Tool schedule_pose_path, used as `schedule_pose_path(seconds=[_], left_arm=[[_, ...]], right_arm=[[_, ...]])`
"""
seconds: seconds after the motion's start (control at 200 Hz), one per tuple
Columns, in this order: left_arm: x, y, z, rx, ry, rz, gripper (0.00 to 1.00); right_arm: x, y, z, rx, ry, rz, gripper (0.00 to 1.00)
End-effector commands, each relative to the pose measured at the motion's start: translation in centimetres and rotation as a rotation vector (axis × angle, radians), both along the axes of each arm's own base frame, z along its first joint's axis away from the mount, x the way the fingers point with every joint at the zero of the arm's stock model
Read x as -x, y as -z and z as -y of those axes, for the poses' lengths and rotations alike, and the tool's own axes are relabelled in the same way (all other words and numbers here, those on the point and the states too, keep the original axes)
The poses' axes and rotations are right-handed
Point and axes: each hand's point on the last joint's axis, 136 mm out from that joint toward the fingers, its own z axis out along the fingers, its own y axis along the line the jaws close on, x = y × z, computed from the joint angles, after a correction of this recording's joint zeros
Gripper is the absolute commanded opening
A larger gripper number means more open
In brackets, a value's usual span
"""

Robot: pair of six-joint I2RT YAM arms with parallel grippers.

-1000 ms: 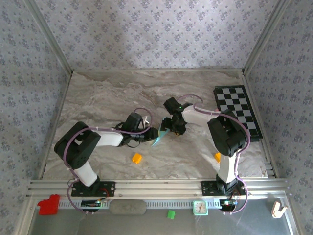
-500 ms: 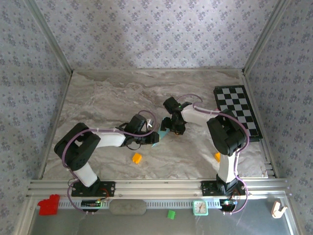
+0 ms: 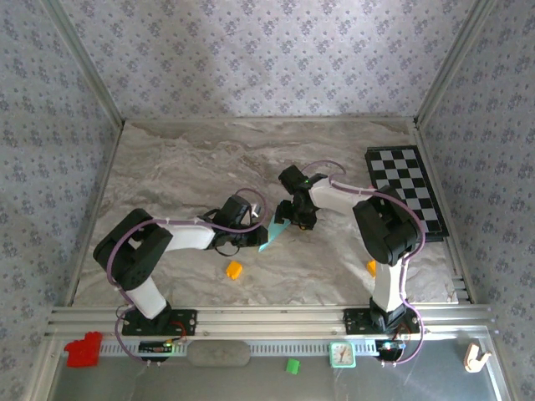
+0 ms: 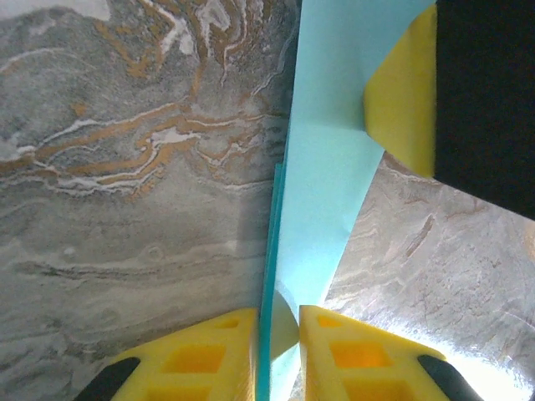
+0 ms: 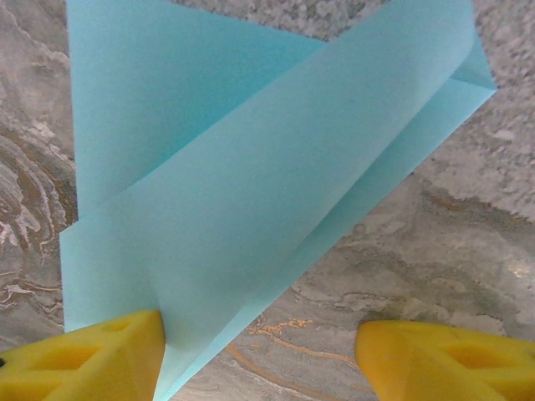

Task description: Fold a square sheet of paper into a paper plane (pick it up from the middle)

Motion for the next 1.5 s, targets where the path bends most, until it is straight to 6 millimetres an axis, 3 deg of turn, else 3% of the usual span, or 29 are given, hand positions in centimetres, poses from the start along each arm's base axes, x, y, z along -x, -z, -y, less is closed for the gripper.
schedule_pose_path(seconds=[0.0, 0.355, 0.435, 0.655, 0.82, 0.929, 1.104, 1.499], left_arm=[[0.9, 1.9, -0.9, -0.074, -0.001, -0.052, 0.20], [0.9, 1.9, -1.1, -0.089, 0.001, -0.056, 0.22], [0.5, 0.7, -0.9, -0.082, -0.005, -0.033, 0.23], [-1.2, -4.9, -0.9, -0.029, -0.066, 0.084, 0.30], [-0.5, -7.3, 0.8, 0.083, -0.026, 0.083, 0.26], [0.5, -7.2, 2.4, 0.106, 0.032, 0.052, 0.22], [1.1, -5.4, 3.6, 0.081, 0.061, 0.003, 0.15], [0.2, -2.6, 3.2, 0.012, 0.016, -0.032, 0.13]], right_arm=[[3.7, 7.9, 3.4, 0.171, -0.016, -0.152, 0.69], [4.0, 8.3, 3.3, 0.186, -0.041, -0.163, 0.69], [4.0, 8.3, 3.4, 0.189, -0.041, -0.163, 0.69], [4.0, 8.3, 3.6, 0.195, -0.040, -0.163, 0.69], [4.0, 8.3, 3.5, 0.193, -0.038, -0.163, 0.69], [4.1, 8.4, 3.6, 0.195, -0.038, -0.168, 0.68], [4.1, 8.4, 3.5, 0.193, -0.037, -0.170, 0.68], [4.3, 8.5, 3.6, 0.194, -0.033, -0.176, 0.68]])
